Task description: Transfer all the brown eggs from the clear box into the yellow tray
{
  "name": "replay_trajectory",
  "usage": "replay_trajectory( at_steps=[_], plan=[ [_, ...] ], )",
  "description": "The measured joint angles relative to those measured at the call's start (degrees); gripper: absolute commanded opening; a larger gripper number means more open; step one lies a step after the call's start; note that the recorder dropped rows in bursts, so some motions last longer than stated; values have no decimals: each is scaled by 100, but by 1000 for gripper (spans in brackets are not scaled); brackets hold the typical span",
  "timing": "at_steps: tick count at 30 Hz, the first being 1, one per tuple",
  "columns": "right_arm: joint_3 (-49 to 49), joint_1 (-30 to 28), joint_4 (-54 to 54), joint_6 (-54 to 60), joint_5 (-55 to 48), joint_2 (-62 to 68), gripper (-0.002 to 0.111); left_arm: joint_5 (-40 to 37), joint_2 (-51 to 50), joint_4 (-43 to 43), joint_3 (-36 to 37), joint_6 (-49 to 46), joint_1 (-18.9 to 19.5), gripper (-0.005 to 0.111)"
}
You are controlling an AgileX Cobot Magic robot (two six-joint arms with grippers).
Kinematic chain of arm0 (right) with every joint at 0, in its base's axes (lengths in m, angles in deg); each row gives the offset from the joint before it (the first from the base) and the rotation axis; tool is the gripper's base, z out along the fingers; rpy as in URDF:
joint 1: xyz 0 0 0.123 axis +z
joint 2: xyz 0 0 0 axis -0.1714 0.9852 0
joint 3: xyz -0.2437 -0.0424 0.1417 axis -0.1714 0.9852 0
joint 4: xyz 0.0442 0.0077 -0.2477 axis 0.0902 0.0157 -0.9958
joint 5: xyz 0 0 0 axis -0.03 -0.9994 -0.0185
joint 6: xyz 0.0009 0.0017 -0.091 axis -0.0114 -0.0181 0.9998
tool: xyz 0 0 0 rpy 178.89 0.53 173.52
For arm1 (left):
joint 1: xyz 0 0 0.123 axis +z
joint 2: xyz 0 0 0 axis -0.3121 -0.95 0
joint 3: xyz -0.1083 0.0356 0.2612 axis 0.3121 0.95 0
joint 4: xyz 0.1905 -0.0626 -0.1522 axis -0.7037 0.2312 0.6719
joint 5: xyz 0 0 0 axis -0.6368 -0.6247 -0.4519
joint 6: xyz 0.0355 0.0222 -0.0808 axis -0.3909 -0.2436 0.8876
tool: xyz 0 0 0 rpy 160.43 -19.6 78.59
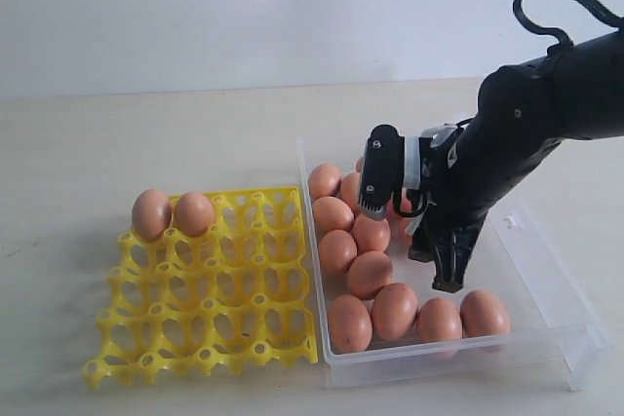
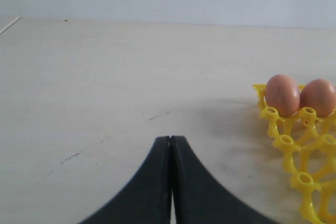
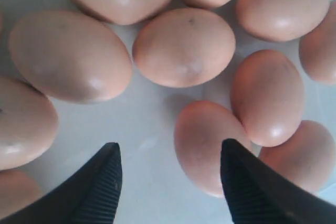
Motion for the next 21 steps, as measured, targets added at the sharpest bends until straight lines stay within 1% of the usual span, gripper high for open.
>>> replay_trajectory(
  at_steps=[6, 8, 9, 10, 11, 12, 15, 20, 21],
  plan=[
    [-122, 0, -148, 0, 278, 286, 55, 0, 0, 0, 0, 0, 0, 0],
    [-258, 0, -245, -29, 330, 450, 51, 0, 0, 0, 0, 0, 0, 0],
    [-311, 0, -264, -62, 330, 489, 39, 0, 0, 0, 0, 0, 0, 0],
    [-408, 0, -303, -147, 336, 570, 29, 0, 0, 0, 0, 0, 0, 0],
    [-451, 0, -317, -172, 323, 604, 9, 0, 0, 0, 0, 0, 0, 0],
    [-463, 0, -317, -196, 236, 631, -1, 0, 0, 0, 0, 0, 0, 0],
    [-451, -9, -317, -445, -166, 708, 0, 0, 0, 0, 0, 0, 0, 0],
    [-451, -9, -309, -926, -191, 567, 0, 0, 0, 0, 0, 0, 0, 0],
    [-451, -9, -309, -1200, -165, 465, 0, 0, 0, 0, 0, 0, 0, 0]
  ],
)
